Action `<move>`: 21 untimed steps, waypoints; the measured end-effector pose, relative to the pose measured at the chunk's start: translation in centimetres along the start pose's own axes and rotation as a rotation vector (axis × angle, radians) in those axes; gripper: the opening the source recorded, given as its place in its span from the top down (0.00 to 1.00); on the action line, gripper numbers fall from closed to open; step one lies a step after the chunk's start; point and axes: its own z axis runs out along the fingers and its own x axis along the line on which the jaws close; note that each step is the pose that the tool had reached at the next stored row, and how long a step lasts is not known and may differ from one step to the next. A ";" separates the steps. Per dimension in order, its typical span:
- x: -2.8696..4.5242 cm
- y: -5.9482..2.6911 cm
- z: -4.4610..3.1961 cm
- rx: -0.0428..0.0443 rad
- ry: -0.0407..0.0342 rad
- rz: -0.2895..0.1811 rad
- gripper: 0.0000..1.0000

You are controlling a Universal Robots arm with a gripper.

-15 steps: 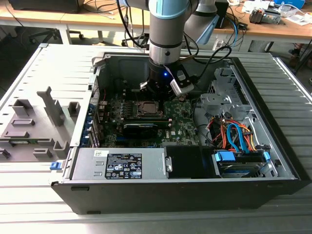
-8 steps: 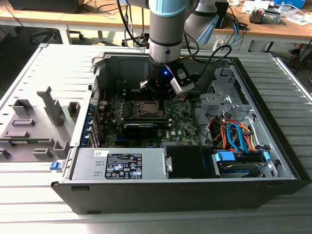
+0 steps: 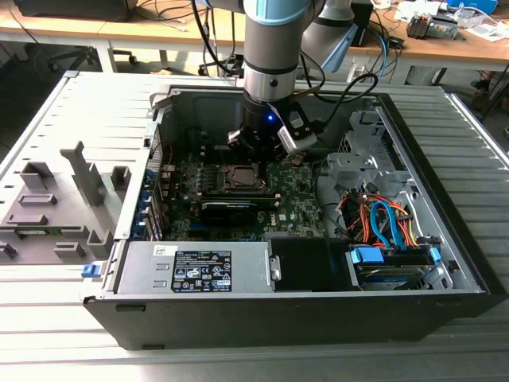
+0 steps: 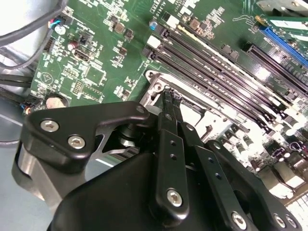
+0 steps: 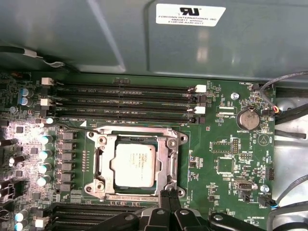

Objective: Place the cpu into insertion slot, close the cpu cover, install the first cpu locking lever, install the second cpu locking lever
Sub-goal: 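Install the first cpu locking lever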

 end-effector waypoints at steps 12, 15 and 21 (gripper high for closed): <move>-0.05 -0.02 -2.64 0.0004 0.0007 0.000 0.89; -0.05 -0.02 -2.66 0.0004 0.0007 0.000 0.89; -0.05 -0.03 -2.69 0.0034 0.0009 0.000 0.89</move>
